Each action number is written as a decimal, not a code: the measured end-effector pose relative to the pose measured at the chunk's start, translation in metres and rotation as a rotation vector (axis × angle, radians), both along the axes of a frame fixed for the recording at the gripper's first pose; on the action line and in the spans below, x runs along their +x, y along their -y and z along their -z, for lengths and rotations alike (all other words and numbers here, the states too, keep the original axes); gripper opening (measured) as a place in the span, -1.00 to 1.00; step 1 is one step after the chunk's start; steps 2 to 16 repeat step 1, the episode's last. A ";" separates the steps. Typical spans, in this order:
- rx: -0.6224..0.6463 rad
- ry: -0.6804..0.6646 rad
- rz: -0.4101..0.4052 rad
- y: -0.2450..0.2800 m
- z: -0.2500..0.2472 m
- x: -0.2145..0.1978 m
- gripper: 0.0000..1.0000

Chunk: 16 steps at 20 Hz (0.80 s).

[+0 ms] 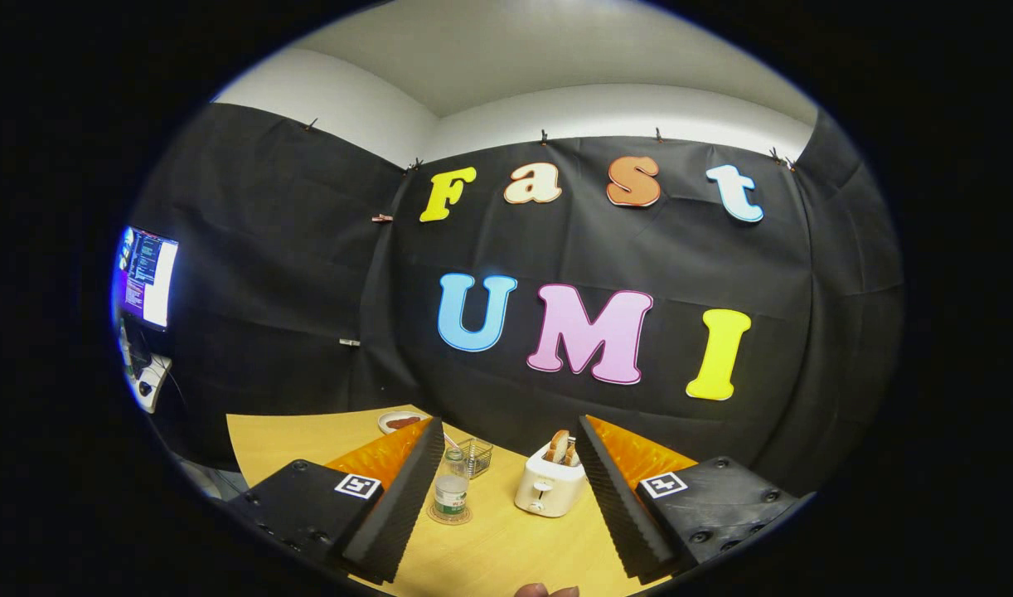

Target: Take the bottle from table, then pour the juice into the cup, finally place the bottle on the coaster

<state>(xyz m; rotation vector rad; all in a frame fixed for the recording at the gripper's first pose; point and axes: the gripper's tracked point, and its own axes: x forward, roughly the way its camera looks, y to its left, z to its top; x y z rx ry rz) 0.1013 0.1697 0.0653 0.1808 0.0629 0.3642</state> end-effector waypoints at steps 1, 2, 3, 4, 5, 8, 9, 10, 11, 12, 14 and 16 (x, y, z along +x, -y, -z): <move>0.000 0.000 0.002 0.000 0.000 0.000 0.95; 0.000 0.000 0.002 0.000 0.000 0.000 0.95; 0.000 0.000 0.002 0.000 0.000 0.000 0.95; 0.000 0.000 0.002 0.000 0.000 0.000 0.95; 0.000 0.000 0.002 0.000 0.000 0.000 0.95; 0.000 0.000 0.002 0.000 0.000 0.000 0.95; 0.000 0.000 0.002 0.000 0.000 0.000 0.95; 0.000 0.000 0.002 0.000 0.000 0.000 0.95; 0.000 0.000 0.002 0.000 0.000 0.000 0.95; 0.000 0.000 0.002 0.000 0.000 0.000 0.95; 0.000 0.000 0.002 0.000 0.000 0.000 0.95; 0.000 0.000 0.002 0.000 0.000 0.000 0.95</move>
